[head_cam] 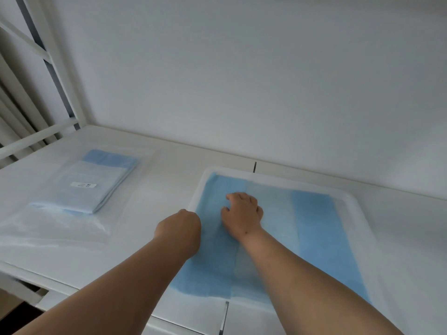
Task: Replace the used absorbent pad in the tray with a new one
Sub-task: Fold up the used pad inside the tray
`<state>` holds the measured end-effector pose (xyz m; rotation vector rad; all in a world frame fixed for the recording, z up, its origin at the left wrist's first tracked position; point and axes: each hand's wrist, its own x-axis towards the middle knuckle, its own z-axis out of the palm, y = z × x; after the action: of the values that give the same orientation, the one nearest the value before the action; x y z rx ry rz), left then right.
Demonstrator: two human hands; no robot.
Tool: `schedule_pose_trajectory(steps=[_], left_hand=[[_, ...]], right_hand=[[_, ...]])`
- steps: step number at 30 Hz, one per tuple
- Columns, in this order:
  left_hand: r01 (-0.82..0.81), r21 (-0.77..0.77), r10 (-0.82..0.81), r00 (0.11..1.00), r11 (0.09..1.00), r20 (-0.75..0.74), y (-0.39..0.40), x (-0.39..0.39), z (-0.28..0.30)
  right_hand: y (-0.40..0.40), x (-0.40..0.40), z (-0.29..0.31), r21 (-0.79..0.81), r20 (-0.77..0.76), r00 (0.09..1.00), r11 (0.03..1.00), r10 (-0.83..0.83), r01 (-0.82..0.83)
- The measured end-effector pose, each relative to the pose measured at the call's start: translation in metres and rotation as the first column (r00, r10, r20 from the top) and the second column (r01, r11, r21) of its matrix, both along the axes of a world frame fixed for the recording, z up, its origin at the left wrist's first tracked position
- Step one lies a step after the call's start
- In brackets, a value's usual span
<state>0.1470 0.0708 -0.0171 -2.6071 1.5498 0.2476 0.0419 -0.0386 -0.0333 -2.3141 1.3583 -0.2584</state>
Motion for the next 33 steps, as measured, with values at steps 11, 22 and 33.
schedule_pose_trajectory(steps=[11, 22, 33], left_hand=[[0.034, -0.137, -0.032, 0.999, 0.990, 0.012, 0.009, -0.004, -0.002], [-0.045, -0.185, 0.045, 0.999, 0.982, -0.003, 0.015, 0.001, -0.004], [-0.132, -0.230, 0.109, 0.988, 0.964, -0.109, 0.018, 0.006, -0.006]], right_hand=[[0.009, -0.012, 0.001, 0.011, -0.063, 0.995, 0.997, 0.077, -0.077], [0.016, -0.022, -0.002, -0.020, -0.214, 0.959, 0.980, 0.187, -0.196], [0.012, -0.032, -0.004, -0.005, -0.267, 0.947, 0.982, 0.180, -0.188]])
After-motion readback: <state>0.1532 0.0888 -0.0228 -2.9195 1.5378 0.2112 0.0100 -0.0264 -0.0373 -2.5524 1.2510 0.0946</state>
